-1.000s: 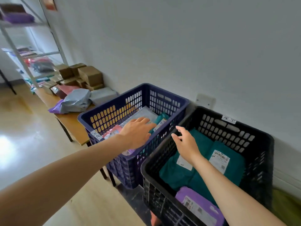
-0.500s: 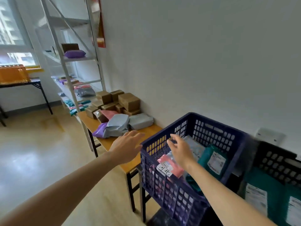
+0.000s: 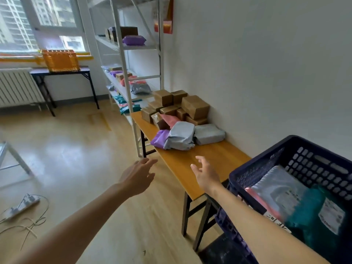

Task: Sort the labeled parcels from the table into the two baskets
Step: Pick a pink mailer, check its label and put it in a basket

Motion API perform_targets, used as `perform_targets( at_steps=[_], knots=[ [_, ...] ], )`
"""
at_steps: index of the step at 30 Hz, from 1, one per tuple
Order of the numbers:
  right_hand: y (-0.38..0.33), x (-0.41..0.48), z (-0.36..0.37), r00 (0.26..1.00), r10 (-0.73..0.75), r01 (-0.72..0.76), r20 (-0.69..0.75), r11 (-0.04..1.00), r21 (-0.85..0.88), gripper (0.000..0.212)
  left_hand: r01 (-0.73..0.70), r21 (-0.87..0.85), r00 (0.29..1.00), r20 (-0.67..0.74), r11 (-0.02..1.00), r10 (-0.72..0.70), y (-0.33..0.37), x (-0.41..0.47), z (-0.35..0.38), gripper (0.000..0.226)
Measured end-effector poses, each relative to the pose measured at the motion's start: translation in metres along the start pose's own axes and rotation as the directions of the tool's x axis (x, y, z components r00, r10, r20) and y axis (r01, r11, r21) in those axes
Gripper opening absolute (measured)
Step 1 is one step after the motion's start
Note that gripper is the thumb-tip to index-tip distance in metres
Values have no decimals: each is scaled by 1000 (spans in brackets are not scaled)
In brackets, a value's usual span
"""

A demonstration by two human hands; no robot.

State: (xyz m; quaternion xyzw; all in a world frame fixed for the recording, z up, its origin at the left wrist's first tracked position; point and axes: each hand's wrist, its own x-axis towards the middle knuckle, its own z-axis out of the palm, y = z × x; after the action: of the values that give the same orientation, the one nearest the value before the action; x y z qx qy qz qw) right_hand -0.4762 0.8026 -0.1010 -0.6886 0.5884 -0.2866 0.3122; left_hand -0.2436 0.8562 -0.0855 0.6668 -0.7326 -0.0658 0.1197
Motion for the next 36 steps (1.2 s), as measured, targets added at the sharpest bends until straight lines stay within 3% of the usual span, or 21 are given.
perform_targets(
  at_steps=[10,22,29,36],
  knots=[
    [-9,112,114,982,49,-58,180,997,49,45,103,-4,992,78,995,-102,-113,90,44,53],
    [-20,266,197,970,173,-201,169,967,160,43,183,-164,974,163,969,-157,-213,236,62,52],
    [-31,329,240,961,264,-276,85,940,201,37,165,-253,970,218,953,-110,-264,310,77,50],
    [-47,407,273,906,411,-380,-97,894,238,36,15,-341,959,270,940,82,-323,411,78,50]
  ],
)
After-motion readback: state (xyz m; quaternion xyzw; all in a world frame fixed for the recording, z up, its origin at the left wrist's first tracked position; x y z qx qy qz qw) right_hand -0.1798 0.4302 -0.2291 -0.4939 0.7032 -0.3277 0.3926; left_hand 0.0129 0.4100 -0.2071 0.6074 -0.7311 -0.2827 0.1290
